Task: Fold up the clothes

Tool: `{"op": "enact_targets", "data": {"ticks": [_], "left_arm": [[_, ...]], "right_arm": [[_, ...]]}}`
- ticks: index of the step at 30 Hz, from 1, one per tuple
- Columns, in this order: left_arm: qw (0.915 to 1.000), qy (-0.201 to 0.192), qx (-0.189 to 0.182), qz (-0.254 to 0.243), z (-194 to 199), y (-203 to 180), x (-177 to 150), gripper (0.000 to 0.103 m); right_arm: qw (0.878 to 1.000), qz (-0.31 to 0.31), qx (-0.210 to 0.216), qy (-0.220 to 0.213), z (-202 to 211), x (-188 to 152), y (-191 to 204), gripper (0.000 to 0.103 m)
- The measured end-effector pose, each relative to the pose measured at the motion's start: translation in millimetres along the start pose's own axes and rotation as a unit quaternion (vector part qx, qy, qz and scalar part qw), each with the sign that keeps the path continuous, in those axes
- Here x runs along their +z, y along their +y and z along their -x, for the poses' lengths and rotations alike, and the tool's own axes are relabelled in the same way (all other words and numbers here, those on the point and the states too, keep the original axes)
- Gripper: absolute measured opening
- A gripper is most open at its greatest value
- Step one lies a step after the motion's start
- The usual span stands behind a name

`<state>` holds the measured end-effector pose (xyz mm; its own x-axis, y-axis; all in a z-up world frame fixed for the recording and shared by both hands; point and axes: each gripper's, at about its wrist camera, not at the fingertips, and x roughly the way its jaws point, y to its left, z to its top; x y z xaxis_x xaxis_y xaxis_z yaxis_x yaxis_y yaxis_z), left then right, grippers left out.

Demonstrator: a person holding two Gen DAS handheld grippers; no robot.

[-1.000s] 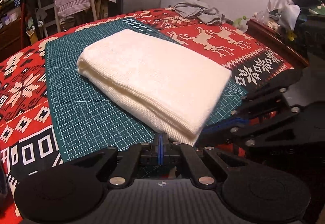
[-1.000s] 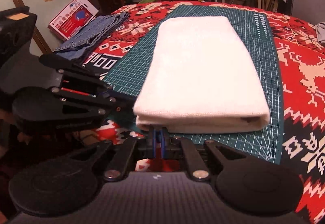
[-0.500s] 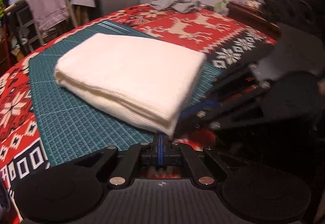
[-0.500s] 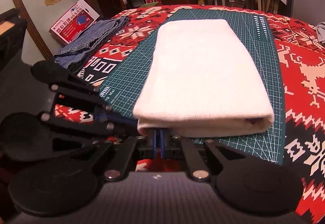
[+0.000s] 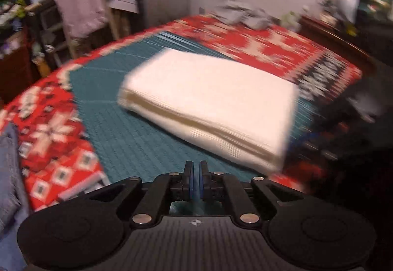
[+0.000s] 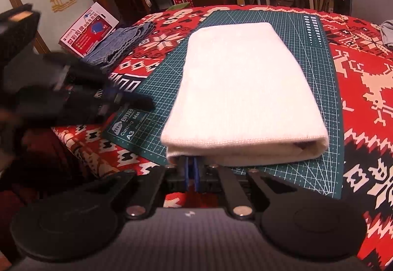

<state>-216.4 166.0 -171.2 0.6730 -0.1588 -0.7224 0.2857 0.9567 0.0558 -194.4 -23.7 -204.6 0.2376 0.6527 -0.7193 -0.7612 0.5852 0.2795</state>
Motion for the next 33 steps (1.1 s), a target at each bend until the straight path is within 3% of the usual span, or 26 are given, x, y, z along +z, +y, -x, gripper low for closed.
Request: {"op": "enact_targets", "data": {"ticks": [3, 7, 17, 33], "left_arm": [[0.9994, -0.022, 0.024, 0.008, -22.5, 19.8, 9.3, 0.005], [0.9978, -0.037, 0.049, -0.025, -46.0, 27.6, 18.7, 0.004], [0.9964, -0.028, 0.031, -0.074, -48.5, 12.9, 16.9, 0.0], [0.9951, -0.016, 0.015, -0.096, -32.7, -19.7, 9.0, 0.0]], "right_arm": [[1.0, -0.003, 0.0, 0.003, -2.3, 0.6, -0.1, 0.005], [1.0, -0.005, 0.001, 0.006, -3.8, 1.8, -0.3, 0.005], [1.0, -0.01, 0.006, 0.009, -6.1, 3.2, -1.9, 0.005], [1.0, -0.013, 0.011, 0.005, -6.4, 1.5, -3.0, 0.004]]}}
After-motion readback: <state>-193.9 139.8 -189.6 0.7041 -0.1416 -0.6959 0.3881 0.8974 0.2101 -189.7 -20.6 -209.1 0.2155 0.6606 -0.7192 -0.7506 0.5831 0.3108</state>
